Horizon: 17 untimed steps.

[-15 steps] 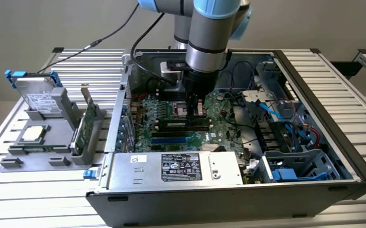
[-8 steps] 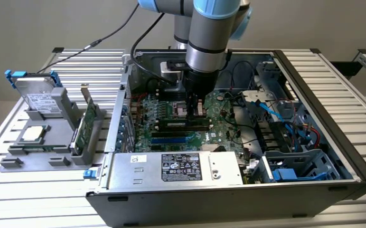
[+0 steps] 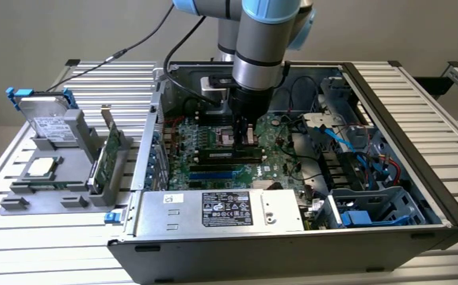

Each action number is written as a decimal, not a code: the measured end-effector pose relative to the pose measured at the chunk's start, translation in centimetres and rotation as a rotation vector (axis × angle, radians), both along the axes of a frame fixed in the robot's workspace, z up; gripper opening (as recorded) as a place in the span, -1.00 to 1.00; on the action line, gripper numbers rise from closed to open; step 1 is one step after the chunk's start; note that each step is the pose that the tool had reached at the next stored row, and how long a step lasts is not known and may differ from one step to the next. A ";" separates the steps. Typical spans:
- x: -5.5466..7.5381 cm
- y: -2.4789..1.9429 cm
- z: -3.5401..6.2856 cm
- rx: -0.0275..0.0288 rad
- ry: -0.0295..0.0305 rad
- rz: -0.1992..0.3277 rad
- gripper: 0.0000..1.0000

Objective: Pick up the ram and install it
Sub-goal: 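Insert the ram into the slot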

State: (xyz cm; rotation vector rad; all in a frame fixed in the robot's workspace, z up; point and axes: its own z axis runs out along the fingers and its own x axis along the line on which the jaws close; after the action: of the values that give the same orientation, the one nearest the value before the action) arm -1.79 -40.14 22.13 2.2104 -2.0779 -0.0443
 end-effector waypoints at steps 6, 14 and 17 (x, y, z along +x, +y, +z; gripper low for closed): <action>0.0 0.00 -0.10 -0.0001 0.0000 0.000 -0.73; 0.0 0.00 -0.15 0.0001 0.0000 0.000 -0.57; 0.0 0.00 -0.16 0.0001 0.0000 0.000 -0.33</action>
State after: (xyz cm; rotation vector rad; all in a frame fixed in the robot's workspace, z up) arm -1.79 -40.14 21.97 2.2104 -2.0779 -0.0443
